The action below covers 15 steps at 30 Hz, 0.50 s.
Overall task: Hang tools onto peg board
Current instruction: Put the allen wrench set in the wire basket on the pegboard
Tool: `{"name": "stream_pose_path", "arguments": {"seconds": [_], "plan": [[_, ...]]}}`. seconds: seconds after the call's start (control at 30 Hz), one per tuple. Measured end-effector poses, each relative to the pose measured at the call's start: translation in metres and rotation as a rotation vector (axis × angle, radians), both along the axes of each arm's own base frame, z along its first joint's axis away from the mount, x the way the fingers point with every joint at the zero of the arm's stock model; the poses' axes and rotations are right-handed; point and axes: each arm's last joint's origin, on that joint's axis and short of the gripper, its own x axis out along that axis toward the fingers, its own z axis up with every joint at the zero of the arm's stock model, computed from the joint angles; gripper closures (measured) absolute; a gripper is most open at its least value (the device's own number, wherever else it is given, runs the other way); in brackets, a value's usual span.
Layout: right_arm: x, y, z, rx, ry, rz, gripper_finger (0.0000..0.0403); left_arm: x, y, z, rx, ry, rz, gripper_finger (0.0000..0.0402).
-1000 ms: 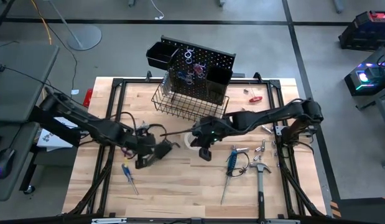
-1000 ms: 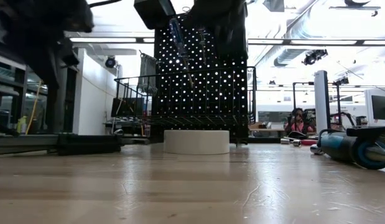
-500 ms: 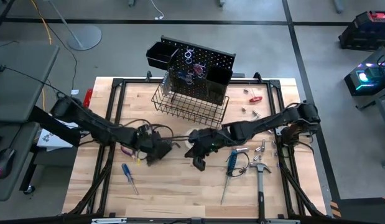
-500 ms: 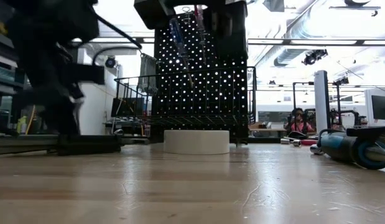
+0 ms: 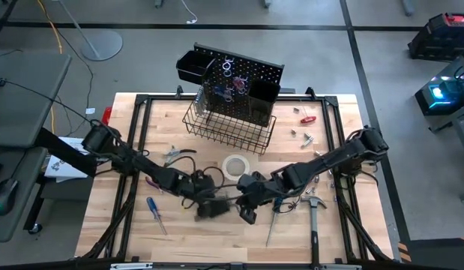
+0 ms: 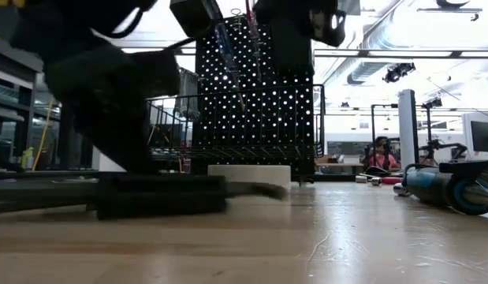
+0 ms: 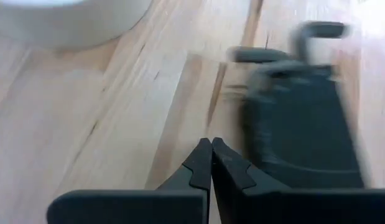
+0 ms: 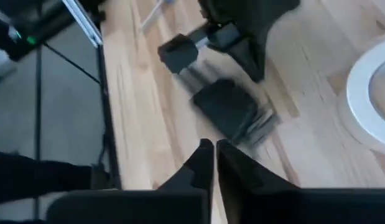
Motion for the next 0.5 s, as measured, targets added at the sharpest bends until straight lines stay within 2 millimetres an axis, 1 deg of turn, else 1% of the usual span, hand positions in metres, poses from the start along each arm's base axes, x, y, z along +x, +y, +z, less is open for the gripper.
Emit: {"name": "stream_pose_path", "arguments": {"seconds": [0.1, 0.2, 0.3, 0.33, 0.4, 0.5], "plan": [[0.006, 0.003, -0.012, -0.045, 0.009, 0.078, 0.0359, 0.01, -0.006, -0.001, 0.021, 0.028, -0.011, 0.0401], [0.013, 0.006, -0.027, -0.094, 0.022, 0.137, 0.0311, 0.009, -0.005, 0.007, 0.088, 0.119, -0.032, 0.0401], [0.021, 0.013, -0.045, -0.149, 0.017, 0.229, 0.0251, -0.003, 0.0, 0.019, 0.144, 0.2, -0.059, 0.0401], [0.024, 0.015, -0.052, -0.168, 0.014, 0.274, 0.0231, -0.006, 0.0, 0.024, 0.147, 0.203, -0.059, 0.0401], [0.028, 0.02, -0.065, -0.216, 0.002, 0.384, 0.0194, -0.015, -0.001, 0.033, 0.145, 0.191, -0.018, 0.0401], [0.032, 0.025, -0.085, -0.336, 0.006, 0.536, 0.0153, -0.028, -0.008, 0.039, 0.082, 0.133, 0.087, 0.0401]]}}
